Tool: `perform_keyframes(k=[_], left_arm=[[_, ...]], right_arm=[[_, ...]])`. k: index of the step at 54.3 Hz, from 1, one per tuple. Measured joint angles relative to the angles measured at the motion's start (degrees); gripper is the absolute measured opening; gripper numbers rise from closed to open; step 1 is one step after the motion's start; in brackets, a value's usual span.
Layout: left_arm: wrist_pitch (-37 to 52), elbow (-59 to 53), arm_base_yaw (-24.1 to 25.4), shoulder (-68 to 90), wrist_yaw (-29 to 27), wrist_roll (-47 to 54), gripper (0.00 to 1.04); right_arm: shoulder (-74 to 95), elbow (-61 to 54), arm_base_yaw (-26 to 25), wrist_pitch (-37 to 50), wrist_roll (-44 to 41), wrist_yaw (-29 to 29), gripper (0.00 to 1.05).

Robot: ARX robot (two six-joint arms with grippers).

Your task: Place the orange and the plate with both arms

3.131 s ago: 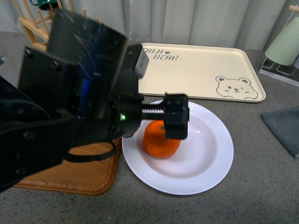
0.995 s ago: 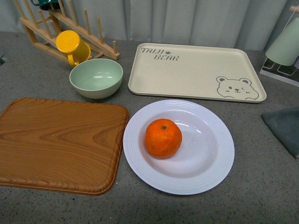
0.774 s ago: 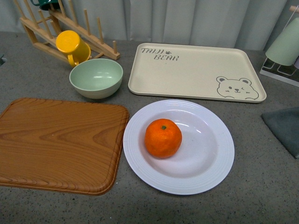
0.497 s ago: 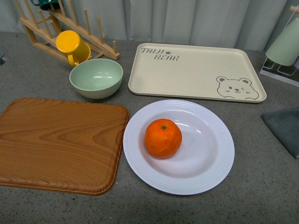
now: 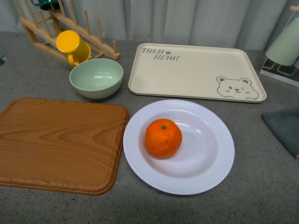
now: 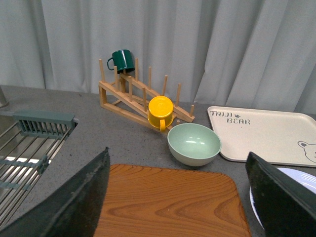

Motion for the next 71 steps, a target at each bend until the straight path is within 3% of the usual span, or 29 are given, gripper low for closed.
perform_keyframes(k=[4, 16, 29, 40, 52, 71], left_arm=[[0.0, 0.0, 0.0, -0.02, 0.0, 0.11, 1.0], [0.0, 0.0, 0.0, -0.02, -0.02, 0.11, 0.98], [0.0, 0.0, 0.0, -0.02, 0.0, 0.13, 0.98], [0.0, 0.0, 0.0, -0.02, -0.02, 0.13, 0.98], [0.0, 0.0, 0.0, -0.02, 0.0, 0.13, 0.98], [0.0, 0.0, 0.0, -0.02, -0.02, 0.13, 0.98]], right_arm=[[10.86, 1.36, -1.51, 8.11, 0.83, -3.45, 0.96], [44.13, 9.27, -7.02, 26.14, 7.02, -12.55, 0.96], [71.67, 18.69, -7.78, 29.07, 17.03, -22.18, 0.96], [85.79, 23.19, -5.73, 31.65, 28.35, -29.73, 0.96], [95.51, 27.3, 1.7, 39.91, 44.78, -32.22, 0.96], [106.2, 33.05, 7.23, 46.21, 58.18, -33.46, 0.96]])
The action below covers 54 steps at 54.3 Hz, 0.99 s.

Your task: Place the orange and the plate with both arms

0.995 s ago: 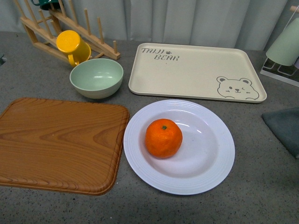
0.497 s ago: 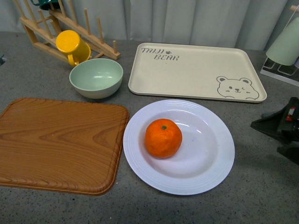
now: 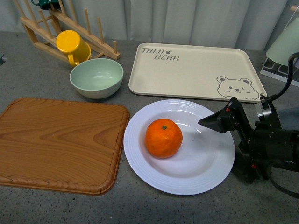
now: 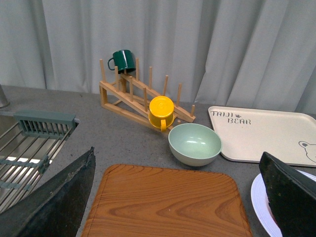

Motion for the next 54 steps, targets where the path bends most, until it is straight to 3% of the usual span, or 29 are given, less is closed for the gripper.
perform_keyframes(k=[6, 18, 25, 29, 34, 54], left_arm=[[0.0, 0.0, 0.0, 0.0, 0.0, 0.0, 0.98], [0.0, 0.0, 0.0, 0.0, 0.0, 0.0, 0.98], [0.0, 0.0, 0.0, 0.0, 0.02, 0.0, 0.98], [0.0, 0.0, 0.0, 0.0, 0.0, 0.0, 0.98], [0.0, 0.0, 0.0, 0.0, 0.02, 0.0, 0.98], [0.0, 0.0, 0.0, 0.0, 0.02, 0.02, 0.98]], right_arm=[[0.87, 0.55, 0.5, -0.07, 0.44, 0.44, 0.82], [1.86, 0.52, 0.39, -1.49, 0.42, 1.2, 0.46], [2.71, 0.24, -0.2, -1.75, -0.42, 2.19, 0.18], [2.86, 0.07, -0.46, -1.16, -0.96, 1.22, 0.1], [2.8, 0.07, -0.5, -0.28, -1.95, 0.85, 0.04], [2.95, -4.07, -0.39, 9.25, -0.52, 0.57, 0.04]])
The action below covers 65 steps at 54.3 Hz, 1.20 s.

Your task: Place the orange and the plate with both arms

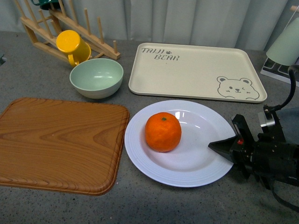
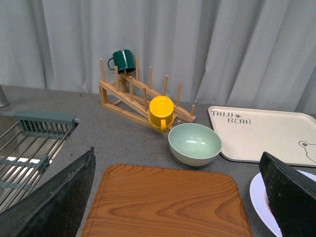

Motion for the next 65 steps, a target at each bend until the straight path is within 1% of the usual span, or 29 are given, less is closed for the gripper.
perform_keyframes(k=[14, 18, 28, 35, 43, 50, 65], left_arm=[[0.0, 0.0, 0.0, 0.0, 0.0, -0.02, 0.98], [0.0, 0.0, 0.0, 0.0, -0.02, -0.02, 0.98], [0.0, 0.0, 0.0, 0.0, -0.02, -0.02, 0.98], [0.0, 0.0, 0.0, 0.0, -0.02, -0.02, 0.98], [0.0, 0.0, 0.0, 0.0, 0.0, -0.02, 0.98], [0.0, 0.0, 0.0, 0.0, -0.02, -0.02, 0.98], [0.0, 0.0, 0.0, 0.0, 0.0, -0.02, 0.98]], right_arm=[[0.0, -1.38, -0.2, 9.35, 4.5, 0.55, 0.04], [0.0, -1.05, -0.07, 12.07, 6.73, 1.64, 0.04], [0.0, 3.32, 1.07, 12.98, 11.69, 6.45, 0.04], [0.13, 8.5, 2.62, 10.45, 15.02, 10.78, 0.04], [1.38, 14.47, 4.17, 6.8, 16.59, 13.0, 0.04], [3.93, 21.16, 5.35, 2.89, 18.86, 16.28, 0.04], [8.81, 33.31, 7.02, -4.87, 21.09, 20.5, 0.04]])
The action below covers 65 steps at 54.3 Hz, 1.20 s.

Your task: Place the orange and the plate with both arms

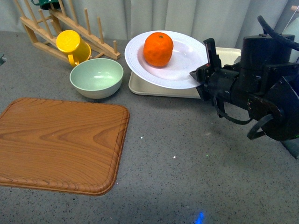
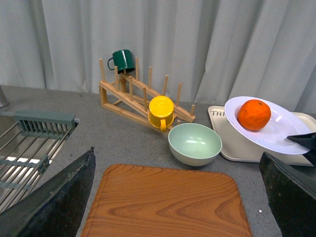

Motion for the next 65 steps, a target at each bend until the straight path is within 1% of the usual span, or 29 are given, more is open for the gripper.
perform_keyframes(k=[10, 25, 38, 42, 46, 48, 55, 63, 65], left_arm=[[0.0, 0.0, 0.0, 0.0, -0.02, 0.0, 0.98], [0.0, 0.0, 0.0, 0.0, 0.0, 0.0, 0.98], [0.0, 0.0, 0.0, 0.0, 0.0, 0.02, 0.98], [0.0, 0.0, 0.0, 0.0, 0.0, 0.0, 0.98], [0.0, 0.0, 0.0, 0.0, -0.02, 0.0, 0.98], [0.0, 0.0, 0.0, 0.0, -0.02, 0.02, 0.98], [0.0, 0.0, 0.0, 0.0, 0.0, 0.0, 0.98], [0.0, 0.0, 0.0, 0.0, 0.0, 0.02, 0.98], [0.0, 0.0, 0.0, 0.0, -0.02, 0.0, 0.98]], right_arm=[[2.73, 6.16, 0.74, -6.47, 0.76, 3.56, 0.04], [5.33, 11.02, 0.81, -13.66, 1.2, 6.64, 0.04], [6.23, 13.55, 0.11, -17.79, -0.02, 6.93, 0.04], [6.21, 13.66, -0.22, -17.9, -0.57, 6.32, 0.19], [6.16, 13.57, -0.42, -17.88, -1.01, 6.34, 0.28], [5.9, 12.94, -0.48, -17.57, -1.86, 6.29, 0.35], [4.02, 10.62, -0.76, -17.31, -4.04, 6.43, 0.52], [-0.17, 6.16, -1.16, -15.98, -8.74, 7.93, 0.74], [-1.92, 4.33, -1.25, -15.3, -10.67, 9.16, 0.81]])
